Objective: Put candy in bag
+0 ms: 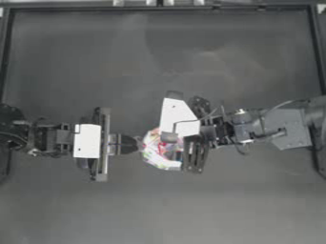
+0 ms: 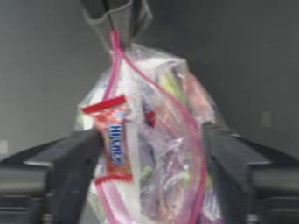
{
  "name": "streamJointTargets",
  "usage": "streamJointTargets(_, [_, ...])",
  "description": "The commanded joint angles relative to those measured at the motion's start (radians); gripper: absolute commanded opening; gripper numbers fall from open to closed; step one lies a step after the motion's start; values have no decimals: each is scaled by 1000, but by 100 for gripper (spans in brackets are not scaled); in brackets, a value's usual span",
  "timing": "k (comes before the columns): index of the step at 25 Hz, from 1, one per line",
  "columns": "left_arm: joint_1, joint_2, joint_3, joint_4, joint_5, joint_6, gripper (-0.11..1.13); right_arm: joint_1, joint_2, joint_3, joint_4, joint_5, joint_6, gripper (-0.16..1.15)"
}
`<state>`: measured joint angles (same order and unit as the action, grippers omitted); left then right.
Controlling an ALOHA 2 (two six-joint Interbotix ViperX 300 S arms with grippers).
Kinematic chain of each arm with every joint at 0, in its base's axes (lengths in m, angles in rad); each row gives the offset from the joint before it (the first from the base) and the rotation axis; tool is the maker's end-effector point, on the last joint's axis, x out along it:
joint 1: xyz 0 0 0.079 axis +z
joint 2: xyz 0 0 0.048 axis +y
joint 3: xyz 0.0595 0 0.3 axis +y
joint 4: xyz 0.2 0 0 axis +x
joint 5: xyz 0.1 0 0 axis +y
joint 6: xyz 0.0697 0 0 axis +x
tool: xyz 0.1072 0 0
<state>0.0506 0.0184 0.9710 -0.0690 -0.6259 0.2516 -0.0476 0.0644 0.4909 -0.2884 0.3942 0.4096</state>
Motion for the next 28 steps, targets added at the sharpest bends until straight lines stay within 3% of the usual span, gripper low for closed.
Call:
streamJointTargets(1, [-2,-31,-17,-2,-8,2,4,-5,-17,-9,0,-5,0,102])
streamJointTargets(16, [0,-44,-18,-2,-8,5,4,-18,-63,-6,-11,5,-3,102])
streamJointTargets(28, [6,-110,-18,-2,-8,54,4,-18,-163,23,-28,-3,-3,102])
